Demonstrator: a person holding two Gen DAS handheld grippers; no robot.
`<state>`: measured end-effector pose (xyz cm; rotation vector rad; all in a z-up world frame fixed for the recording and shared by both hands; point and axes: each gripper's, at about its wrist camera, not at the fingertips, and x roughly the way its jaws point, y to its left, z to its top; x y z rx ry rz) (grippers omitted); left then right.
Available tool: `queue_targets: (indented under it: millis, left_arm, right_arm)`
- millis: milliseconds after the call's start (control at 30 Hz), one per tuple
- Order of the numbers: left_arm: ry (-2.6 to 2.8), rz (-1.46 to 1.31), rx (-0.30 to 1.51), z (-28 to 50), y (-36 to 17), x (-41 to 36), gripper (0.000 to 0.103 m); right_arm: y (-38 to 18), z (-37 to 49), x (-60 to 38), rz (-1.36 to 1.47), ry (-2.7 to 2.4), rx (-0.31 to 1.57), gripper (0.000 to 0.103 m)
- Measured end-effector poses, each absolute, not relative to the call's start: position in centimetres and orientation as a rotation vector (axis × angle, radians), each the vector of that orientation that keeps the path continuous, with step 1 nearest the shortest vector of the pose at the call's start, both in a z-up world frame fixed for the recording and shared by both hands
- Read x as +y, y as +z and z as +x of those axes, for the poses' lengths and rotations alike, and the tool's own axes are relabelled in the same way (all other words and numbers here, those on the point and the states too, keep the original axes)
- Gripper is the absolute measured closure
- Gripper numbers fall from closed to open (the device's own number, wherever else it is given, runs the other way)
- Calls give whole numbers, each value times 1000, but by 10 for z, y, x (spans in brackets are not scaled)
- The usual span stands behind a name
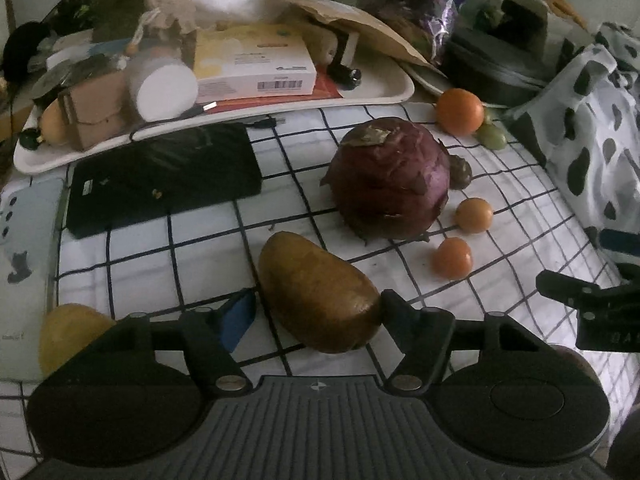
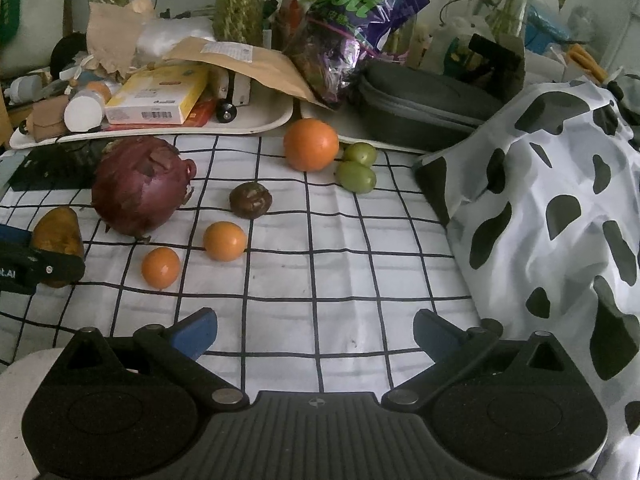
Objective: Organize fruits
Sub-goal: 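Lift the brown fruit with the left tool while the right tool grasps a small orange fruit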
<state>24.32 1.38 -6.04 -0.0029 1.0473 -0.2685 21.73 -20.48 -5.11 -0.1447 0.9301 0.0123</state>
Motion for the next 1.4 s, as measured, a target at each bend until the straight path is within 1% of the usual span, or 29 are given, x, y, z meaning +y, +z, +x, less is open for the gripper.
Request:
queue_targets:
  millis: [100, 400, 433, 533, 767, 1000, 1100, 1200, 1400]
  left_arm:
    - [-272, 1, 1041, 245, -60, 13, 39]
    - [-228, 5, 1044, 249, -62, 9, 38]
    - [-219, 4, 1042, 249, -62, 9, 41]
    - [-200, -13, 1039, 246, -58, 10, 46]
    - [-159, 78, 962, 237, -40, 6, 46]
    - [-155, 85, 913, 233, -26, 9, 46]
    - [-157, 83, 903, 233, -23, 10, 46]
    - [-163, 79, 901, 232, -23, 12, 47]
    - [-162, 70, 898, 232, -21, 16, 47]
  right_arm:
    - [-53, 218, -205, -146, 11, 936, 0]
    - [-55, 219, -196, -155, 48, 936, 0]
    - [-55, 219, -194, -162, 62, 935, 0]
    - [-54, 220, -190, -184, 92, 918, 0]
    - [-53, 223, -187, -117, 197, 916, 0]
    - [-56, 224, -173, -86, 303, 914, 1]
    - [-58, 226, -165, -93, 342, 918, 12]
    - [-61, 227, -157, -96, 380, 916, 16]
    - [-64, 231, -145, -112, 412, 894, 34]
